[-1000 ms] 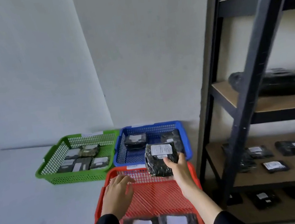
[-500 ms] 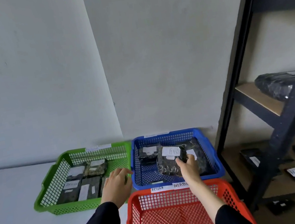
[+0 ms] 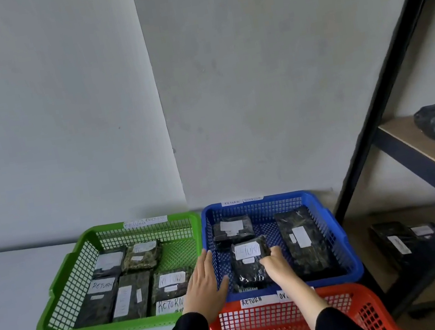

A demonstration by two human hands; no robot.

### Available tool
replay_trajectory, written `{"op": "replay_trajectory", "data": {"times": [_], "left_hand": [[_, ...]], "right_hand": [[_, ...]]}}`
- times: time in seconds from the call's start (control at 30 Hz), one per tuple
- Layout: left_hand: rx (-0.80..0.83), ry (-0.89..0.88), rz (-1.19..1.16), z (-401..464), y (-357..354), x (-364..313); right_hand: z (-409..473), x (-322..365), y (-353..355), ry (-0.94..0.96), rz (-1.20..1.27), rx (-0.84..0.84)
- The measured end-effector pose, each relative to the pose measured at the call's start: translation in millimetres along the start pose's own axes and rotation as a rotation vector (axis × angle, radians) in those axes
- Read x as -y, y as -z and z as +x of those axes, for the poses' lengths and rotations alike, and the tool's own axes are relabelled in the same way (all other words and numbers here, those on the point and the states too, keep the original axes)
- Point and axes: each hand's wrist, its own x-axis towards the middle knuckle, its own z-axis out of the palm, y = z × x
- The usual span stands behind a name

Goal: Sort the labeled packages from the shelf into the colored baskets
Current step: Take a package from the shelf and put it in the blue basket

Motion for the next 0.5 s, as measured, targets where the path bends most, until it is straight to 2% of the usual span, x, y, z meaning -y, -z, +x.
{"op": "replay_trajectory", "data": {"times": [0.13, 0.23, 0.37, 0.5], "left_hand": [[-0.069, -0.020, 0.175, 0.5, -26.4, 11.1], [0.007, 0.033, 0.186, -3.0, -30.5, 14.7], [-0.065, 0.003, 0.222, -5.8, -33.7, 10.8], [-0.124, -0.024, 0.229, -5.0, -39.8, 12.7]], "right_hand": [[17.9, 0.2, -9.4, -0.068, 0.068, 0.035], [25.2, 0.1, -13.7, -0.034, 0.096, 0.072], [30.8, -6.2, -14.1, 0.024, 0.078, 0.104], [38.9, -12.6, -14.8, 0.002, 0.070, 0.153]]}}
